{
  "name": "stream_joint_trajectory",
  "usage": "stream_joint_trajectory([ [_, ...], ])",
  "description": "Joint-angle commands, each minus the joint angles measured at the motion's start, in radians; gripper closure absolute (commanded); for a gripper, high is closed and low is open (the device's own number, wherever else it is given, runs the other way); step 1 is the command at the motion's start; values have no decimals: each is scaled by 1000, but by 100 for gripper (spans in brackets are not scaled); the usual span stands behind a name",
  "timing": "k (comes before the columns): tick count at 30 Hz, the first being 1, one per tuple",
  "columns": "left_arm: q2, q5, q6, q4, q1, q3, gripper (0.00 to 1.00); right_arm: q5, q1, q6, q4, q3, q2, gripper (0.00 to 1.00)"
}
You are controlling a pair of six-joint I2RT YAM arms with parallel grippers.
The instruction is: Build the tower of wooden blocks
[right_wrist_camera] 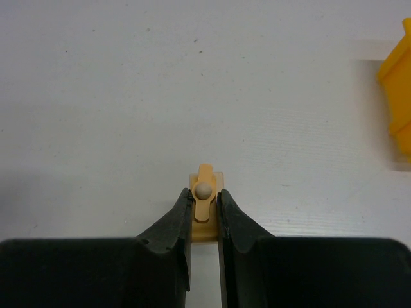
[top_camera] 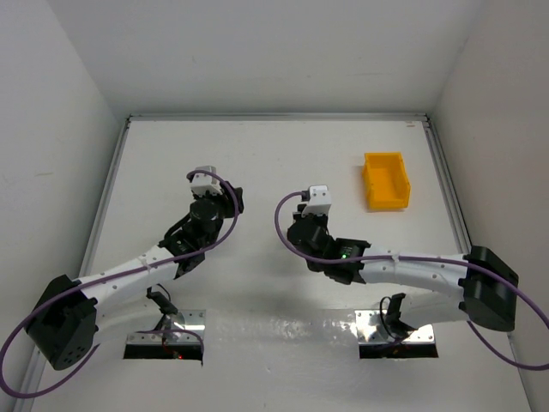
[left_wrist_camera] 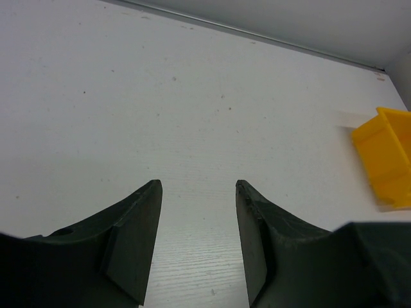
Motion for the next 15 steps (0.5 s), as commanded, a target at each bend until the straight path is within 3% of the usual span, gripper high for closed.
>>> stream_joint_trajectory([
  [1, -13, 1, -13, 39, -9, -1, 53, 8, 7, 35, 31, 2, 7, 98],
  [15, -1, 20, -12, 32, -9, 11, 54, 26, 7, 49, 12, 15, 48, 94],
])
